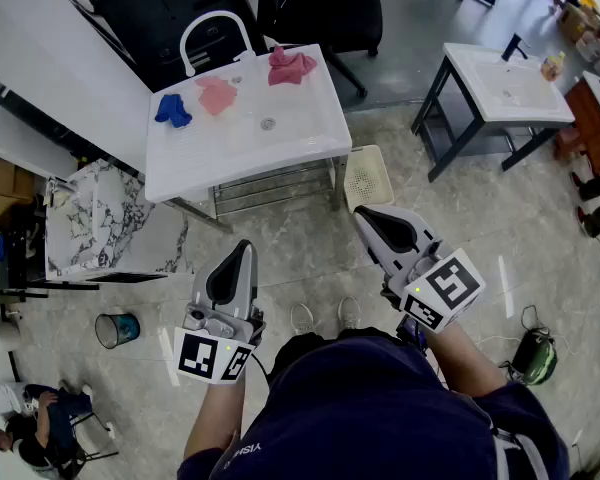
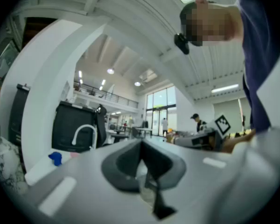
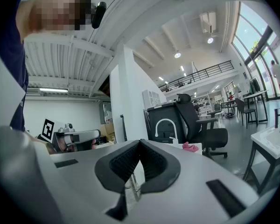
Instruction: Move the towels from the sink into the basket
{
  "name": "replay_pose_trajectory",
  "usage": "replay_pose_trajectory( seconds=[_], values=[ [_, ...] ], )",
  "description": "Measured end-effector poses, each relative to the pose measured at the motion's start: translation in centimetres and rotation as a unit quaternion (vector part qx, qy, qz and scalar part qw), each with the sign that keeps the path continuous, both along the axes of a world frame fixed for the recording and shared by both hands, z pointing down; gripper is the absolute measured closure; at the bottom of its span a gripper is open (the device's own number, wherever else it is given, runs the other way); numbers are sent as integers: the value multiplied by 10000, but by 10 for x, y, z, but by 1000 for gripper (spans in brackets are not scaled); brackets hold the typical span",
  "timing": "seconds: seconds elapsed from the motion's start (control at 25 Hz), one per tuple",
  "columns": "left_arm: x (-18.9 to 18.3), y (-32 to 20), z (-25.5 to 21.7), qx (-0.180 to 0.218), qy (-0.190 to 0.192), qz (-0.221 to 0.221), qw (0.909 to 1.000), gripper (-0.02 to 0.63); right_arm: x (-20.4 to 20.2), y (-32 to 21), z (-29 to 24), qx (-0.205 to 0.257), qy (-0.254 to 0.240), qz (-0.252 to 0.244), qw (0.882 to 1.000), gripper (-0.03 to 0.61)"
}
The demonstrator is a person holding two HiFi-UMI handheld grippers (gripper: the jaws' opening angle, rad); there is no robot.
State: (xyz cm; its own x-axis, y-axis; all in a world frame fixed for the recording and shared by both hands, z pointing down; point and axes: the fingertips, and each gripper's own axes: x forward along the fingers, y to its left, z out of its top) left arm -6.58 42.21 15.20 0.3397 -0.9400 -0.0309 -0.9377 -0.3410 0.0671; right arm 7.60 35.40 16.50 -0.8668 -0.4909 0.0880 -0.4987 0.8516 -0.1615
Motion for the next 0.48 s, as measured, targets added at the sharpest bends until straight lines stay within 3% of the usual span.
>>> replay_pose_trajectory(
  seconds=[0.48],
  values=[
    [8,3,4,-77,-9,33,10000,611,10,-1,13,-293,-56,175,9994,569]
  ],
)
